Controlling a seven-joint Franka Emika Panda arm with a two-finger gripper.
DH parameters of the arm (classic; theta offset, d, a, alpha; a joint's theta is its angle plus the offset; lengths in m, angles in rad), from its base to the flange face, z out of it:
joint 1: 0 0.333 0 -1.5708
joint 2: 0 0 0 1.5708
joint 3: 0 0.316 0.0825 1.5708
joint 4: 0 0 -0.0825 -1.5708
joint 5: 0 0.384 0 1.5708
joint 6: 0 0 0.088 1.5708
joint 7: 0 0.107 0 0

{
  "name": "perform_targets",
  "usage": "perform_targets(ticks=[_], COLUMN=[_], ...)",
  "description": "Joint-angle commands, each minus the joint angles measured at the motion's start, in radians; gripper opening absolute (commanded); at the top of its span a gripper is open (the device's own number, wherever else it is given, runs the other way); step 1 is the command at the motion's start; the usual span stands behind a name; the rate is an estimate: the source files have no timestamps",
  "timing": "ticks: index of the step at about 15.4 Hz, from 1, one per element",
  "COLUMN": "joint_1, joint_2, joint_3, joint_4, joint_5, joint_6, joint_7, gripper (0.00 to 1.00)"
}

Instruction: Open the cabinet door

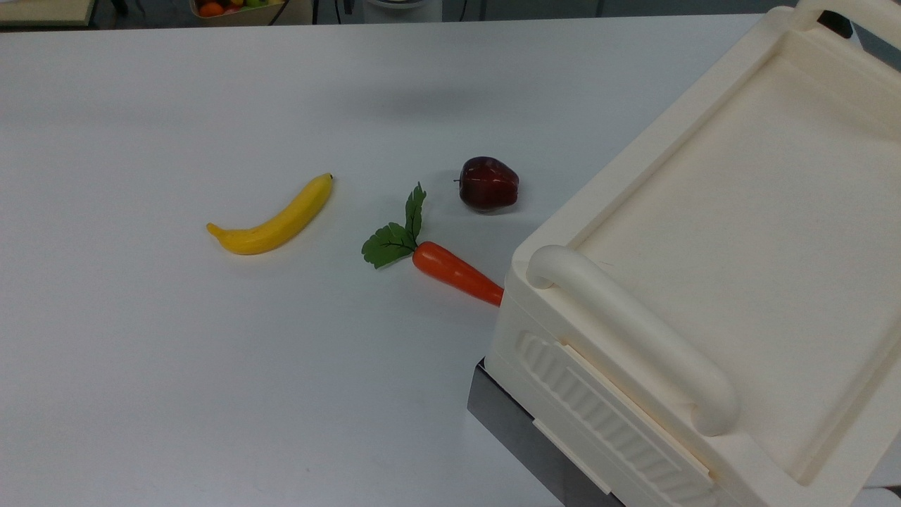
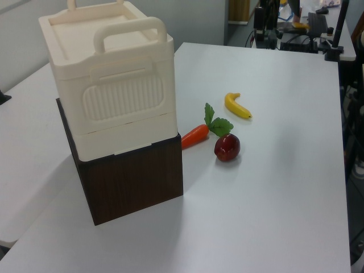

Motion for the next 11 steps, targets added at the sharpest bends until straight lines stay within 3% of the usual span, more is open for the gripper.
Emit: perform_targets(ticks=[1,11], joint_1=[-0.001,0.013], joint_2=[0.0,0.013], joint_3=[-0.004,0.01], joint_4=[0.003,0.009], joint_5=[0.009,0.006], joint_6=[-0.016,-0.015], joint_7=[-0.007,0.071], gripper=[1.0,1.0])
